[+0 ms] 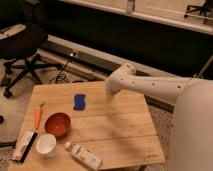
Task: Wipe the white sponge on the table
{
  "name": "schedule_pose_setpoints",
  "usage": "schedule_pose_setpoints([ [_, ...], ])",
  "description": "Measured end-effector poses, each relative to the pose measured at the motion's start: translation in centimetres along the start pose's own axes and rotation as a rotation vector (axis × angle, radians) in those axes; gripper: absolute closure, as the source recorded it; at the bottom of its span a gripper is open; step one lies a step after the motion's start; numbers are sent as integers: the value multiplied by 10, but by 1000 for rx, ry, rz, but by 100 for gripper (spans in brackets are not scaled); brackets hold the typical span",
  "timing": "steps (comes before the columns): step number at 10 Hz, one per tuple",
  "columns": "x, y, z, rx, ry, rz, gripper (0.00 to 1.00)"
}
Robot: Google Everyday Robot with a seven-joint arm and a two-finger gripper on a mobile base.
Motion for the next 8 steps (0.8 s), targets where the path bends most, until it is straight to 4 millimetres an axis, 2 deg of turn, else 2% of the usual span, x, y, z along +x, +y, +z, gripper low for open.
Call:
schedule_pose_setpoints([
  [5,-67,-36,23,-16,-1,-496,20],
  [8,-98,-43,48,-27,-4,-793,20],
])
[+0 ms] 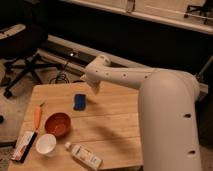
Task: Wipe the white sponge on the table
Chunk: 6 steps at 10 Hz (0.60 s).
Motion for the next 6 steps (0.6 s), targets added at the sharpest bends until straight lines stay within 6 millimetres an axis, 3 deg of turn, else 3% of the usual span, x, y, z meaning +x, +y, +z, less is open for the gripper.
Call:
schedule_pose_setpoints([
  [3,-7,1,27,-12,-28,-188,20],
  [6,-17,1,38,-33,-70,-320,20],
])
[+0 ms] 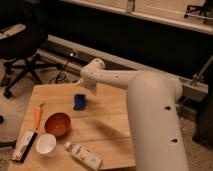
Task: Wipe the white sponge on the table
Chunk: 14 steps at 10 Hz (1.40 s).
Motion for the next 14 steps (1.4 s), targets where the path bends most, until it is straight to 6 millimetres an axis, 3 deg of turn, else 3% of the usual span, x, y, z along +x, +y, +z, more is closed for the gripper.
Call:
schedule_pose_setpoints([
  [4,-22,-8,3,-3,-74,-89,20],
  [14,-58,-8,54,-57,-82,-142,20],
])
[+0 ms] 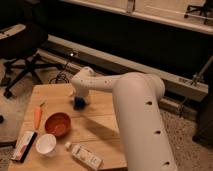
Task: Wipe the white sponge on the table
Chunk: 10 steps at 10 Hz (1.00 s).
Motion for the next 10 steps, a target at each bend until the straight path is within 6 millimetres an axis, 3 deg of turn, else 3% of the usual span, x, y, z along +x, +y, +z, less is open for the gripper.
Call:
schedule_pose_setpoints([
  [6,-7,4,7,2,-12,39,24],
  [10,-7,6,8,-17,-7,62,63],
])
